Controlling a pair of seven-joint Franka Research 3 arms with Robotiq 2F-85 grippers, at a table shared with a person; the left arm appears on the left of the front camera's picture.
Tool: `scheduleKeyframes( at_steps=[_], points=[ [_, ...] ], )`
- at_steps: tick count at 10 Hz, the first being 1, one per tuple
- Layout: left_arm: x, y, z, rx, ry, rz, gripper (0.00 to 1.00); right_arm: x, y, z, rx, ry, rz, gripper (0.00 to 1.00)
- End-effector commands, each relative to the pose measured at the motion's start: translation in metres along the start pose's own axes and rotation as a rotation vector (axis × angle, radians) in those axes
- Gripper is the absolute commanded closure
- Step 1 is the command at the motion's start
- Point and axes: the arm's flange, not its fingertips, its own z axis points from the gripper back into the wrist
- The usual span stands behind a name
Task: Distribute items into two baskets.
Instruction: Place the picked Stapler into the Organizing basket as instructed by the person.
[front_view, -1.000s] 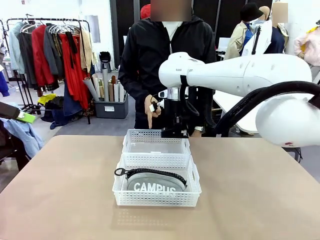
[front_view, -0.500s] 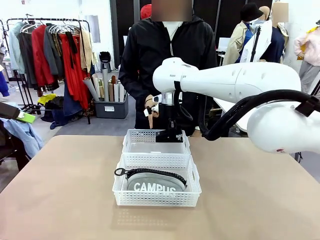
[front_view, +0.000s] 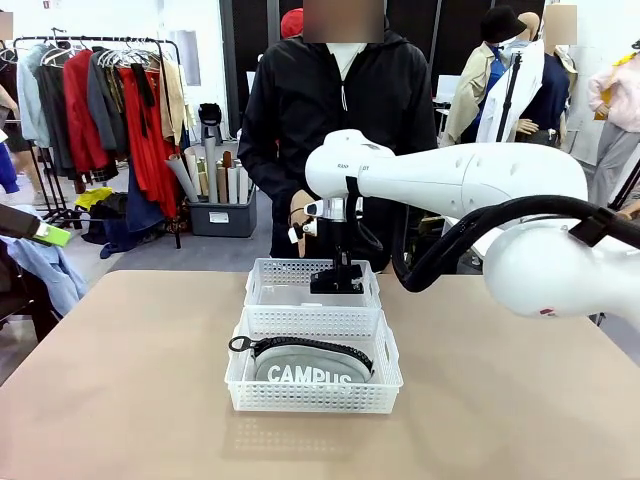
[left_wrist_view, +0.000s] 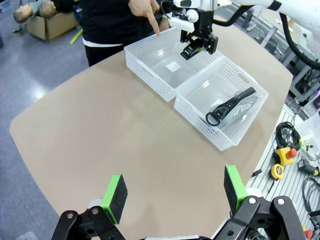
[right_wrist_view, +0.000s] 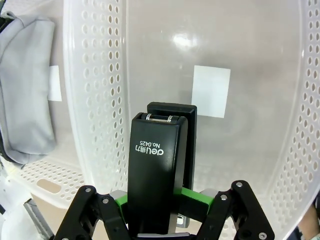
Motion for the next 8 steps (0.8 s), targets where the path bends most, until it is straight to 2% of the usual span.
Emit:
scheduleKeyframes(
  at_steps=[1, 8],
  points=[
    [0.0, 0.002, -0.001, -0.008, -0.021, -0.014, 0.0, 0.01, -0.022, 0.009, 0.021, -0.036, 0.031, 1.0],
    [0.0, 0.002, -0.001, -0.008, -0.021, -0.014, 0.0, 0.01, -0.04, -0.017, 0.088, -0.025, 0.028, 1.0]
  ],
)
